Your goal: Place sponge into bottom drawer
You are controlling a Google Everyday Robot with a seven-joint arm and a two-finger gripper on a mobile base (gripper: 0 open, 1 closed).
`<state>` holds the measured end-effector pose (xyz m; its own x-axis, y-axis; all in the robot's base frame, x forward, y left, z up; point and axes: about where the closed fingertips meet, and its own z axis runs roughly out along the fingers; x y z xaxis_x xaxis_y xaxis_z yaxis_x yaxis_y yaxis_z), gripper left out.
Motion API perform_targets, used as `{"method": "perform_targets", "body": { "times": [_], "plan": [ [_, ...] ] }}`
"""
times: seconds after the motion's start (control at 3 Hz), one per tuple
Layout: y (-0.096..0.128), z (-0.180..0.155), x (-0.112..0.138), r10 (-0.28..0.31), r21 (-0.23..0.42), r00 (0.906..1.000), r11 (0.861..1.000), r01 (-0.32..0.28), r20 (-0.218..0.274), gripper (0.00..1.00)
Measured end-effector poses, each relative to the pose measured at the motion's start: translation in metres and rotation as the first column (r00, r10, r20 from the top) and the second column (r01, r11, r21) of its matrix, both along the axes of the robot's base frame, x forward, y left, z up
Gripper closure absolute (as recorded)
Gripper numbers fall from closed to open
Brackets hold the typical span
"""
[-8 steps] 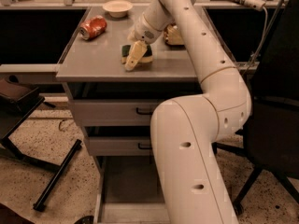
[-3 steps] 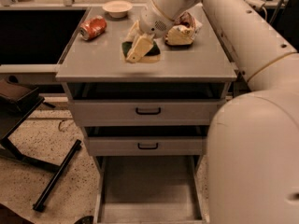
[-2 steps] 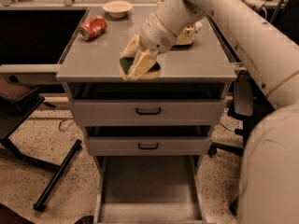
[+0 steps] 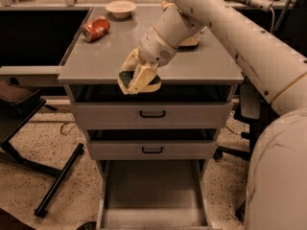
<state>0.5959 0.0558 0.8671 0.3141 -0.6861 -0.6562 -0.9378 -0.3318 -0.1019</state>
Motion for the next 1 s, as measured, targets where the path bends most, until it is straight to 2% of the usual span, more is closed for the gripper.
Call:
{"method": "perform_targets", "body": {
  "times": [0.33, 0.67, 1.0],
  "plan": [
    [-0.007, -0.009, -0.013, -0.065, 0.012, 0.9973, 0.998, 0.066, -0.035, 1.0],
    [-0.013, -0.028, -0.043, -0.145, 0.085, 0.9868, 0.985, 0.151, -0.072, 1.0],
    [0.002, -0.08, -0.073, -0.133, 0.165, 0.9798, 0.974, 0.157, -0.149, 1.0]
  ]
}}
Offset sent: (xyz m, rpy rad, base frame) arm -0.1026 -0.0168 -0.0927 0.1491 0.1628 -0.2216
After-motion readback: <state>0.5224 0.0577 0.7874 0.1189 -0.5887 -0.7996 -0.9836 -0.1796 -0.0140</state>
